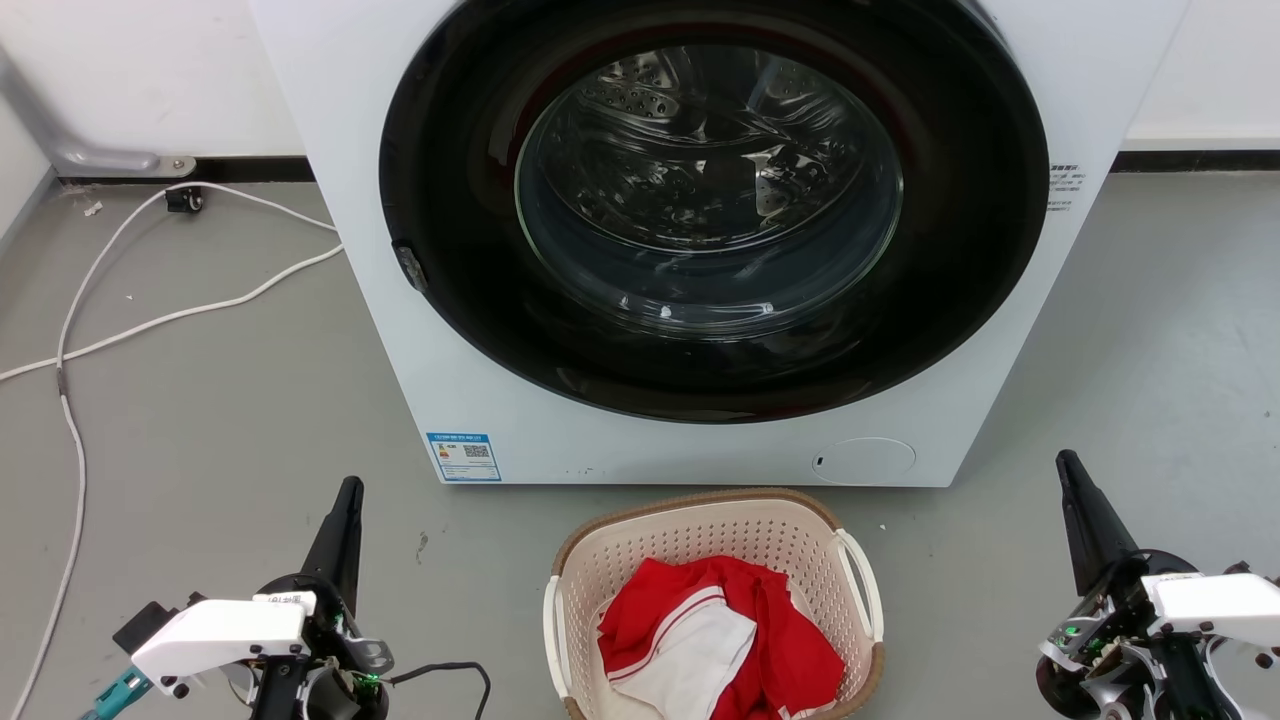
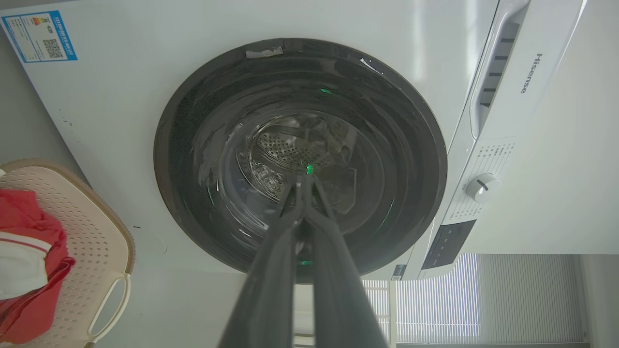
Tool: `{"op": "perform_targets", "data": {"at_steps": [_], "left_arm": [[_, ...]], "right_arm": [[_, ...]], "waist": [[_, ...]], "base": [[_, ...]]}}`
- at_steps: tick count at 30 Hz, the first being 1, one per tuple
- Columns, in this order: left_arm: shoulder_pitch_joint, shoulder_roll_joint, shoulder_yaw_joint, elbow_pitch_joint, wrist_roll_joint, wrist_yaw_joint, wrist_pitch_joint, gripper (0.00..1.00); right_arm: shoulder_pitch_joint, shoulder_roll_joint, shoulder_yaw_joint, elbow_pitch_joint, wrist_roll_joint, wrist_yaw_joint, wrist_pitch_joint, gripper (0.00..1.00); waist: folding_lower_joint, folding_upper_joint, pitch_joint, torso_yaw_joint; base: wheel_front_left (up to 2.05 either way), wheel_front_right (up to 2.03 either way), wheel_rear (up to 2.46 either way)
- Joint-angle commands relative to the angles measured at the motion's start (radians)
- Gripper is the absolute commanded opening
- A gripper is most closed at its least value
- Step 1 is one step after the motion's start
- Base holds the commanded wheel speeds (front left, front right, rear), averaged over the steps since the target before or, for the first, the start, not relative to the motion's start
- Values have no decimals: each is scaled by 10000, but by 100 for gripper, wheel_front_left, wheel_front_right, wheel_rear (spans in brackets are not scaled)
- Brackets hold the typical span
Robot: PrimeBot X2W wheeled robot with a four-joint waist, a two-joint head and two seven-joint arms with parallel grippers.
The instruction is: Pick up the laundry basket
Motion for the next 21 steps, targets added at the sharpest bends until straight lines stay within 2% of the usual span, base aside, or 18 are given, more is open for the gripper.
{"op": "perform_targets", "data": {"at_steps": [1, 21], "left_arm": [[-101, -9, 33, 14, 62, -32, 45, 0], [-108, -44, 83, 17, 94, -32, 71, 0]], "right_arm": [[-114, 40, -19, 14, -74, 29, 22, 0], [-118, 56, -42, 15, -86, 29, 46, 0]], "waist": [[0, 0, 0, 0], [0, 0, 0, 0]], "base": [[0, 0, 0], [0, 0, 0]]}}
